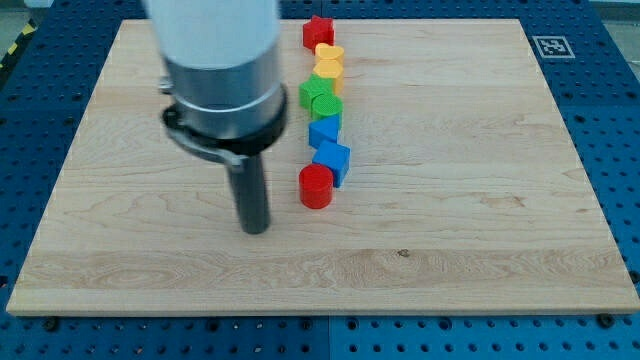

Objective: Move the red circle towards the right side of the board

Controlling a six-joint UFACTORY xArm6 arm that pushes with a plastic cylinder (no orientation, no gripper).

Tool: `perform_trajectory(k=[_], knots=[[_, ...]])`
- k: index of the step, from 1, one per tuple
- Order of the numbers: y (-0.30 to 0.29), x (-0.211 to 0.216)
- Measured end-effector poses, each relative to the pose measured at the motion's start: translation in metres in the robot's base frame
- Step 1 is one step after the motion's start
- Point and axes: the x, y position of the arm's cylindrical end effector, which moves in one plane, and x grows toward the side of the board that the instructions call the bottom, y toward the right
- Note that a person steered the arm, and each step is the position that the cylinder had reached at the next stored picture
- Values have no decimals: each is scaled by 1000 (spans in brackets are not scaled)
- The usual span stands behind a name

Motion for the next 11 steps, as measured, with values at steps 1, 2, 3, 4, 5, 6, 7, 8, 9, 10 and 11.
perform_trajectory(k=[1, 2, 3, 4, 5, 6, 7, 8, 9, 10, 11], knots=[[-2, -35], [-2, -41], [9, -38], [40, -37], [72, -35], [106, -14], [138, 7], [162, 8], [179, 8], [181, 7], [179, 6]])
